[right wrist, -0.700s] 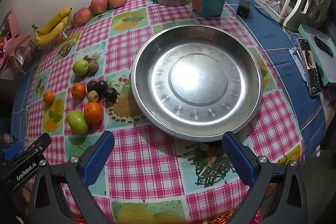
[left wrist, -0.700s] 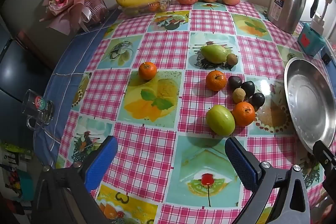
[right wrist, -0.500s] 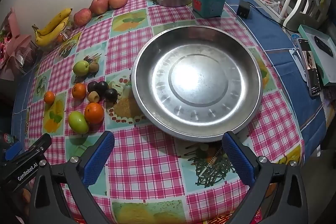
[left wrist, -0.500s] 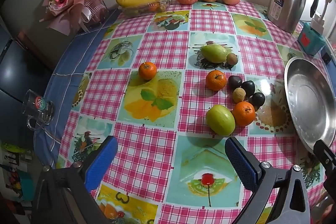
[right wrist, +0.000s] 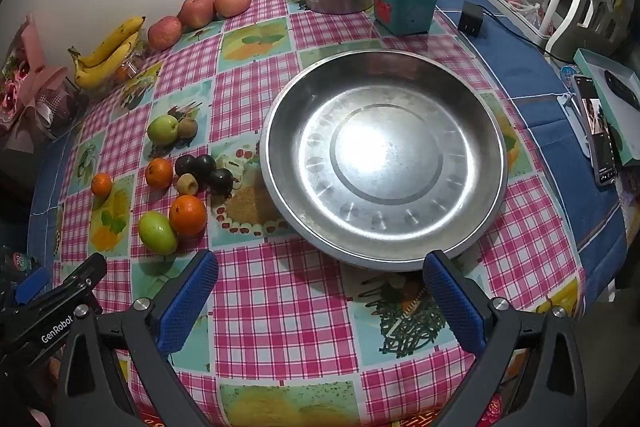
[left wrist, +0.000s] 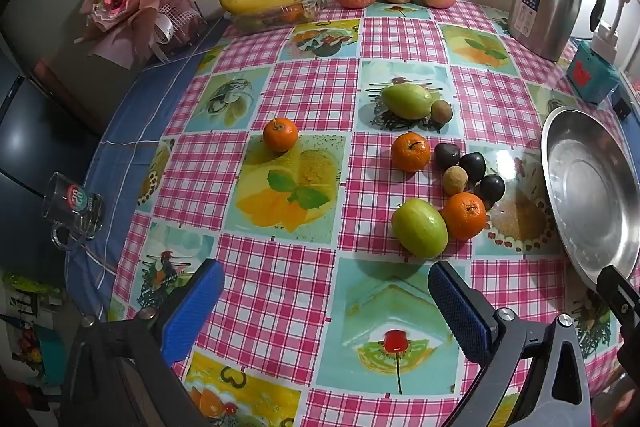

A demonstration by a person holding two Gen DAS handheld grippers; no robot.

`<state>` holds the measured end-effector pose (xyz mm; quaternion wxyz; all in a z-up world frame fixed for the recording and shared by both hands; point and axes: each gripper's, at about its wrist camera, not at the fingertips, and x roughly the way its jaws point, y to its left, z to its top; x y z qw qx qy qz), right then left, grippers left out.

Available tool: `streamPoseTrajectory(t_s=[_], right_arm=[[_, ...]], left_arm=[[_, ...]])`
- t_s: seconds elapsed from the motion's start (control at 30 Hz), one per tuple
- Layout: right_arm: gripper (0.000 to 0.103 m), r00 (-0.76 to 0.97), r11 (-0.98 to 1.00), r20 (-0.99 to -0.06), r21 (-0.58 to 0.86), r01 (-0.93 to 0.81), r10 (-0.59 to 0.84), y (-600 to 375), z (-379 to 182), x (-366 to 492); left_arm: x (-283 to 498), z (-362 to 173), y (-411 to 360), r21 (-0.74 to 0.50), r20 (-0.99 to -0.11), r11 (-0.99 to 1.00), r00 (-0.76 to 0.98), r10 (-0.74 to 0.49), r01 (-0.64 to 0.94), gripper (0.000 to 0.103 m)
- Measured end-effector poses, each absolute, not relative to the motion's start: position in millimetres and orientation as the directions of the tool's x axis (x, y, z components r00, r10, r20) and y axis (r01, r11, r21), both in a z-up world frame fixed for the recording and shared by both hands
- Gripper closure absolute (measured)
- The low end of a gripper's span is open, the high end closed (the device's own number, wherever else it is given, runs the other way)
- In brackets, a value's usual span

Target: Organize fruits

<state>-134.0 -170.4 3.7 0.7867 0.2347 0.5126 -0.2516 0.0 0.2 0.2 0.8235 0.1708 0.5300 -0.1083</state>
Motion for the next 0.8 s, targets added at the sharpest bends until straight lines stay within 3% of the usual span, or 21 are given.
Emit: streamPoseTrajectory(t_s=[0.8], right_arm=[[0.001,0.345,0.762,-0.925,0.108,0.638,-0.158,-170.8,2.0,-134.7]], left_arm=[[-1.2,-0.1,0.4,0.168,-0.910,0.918,0.414,0.004,0.360,0.000]])
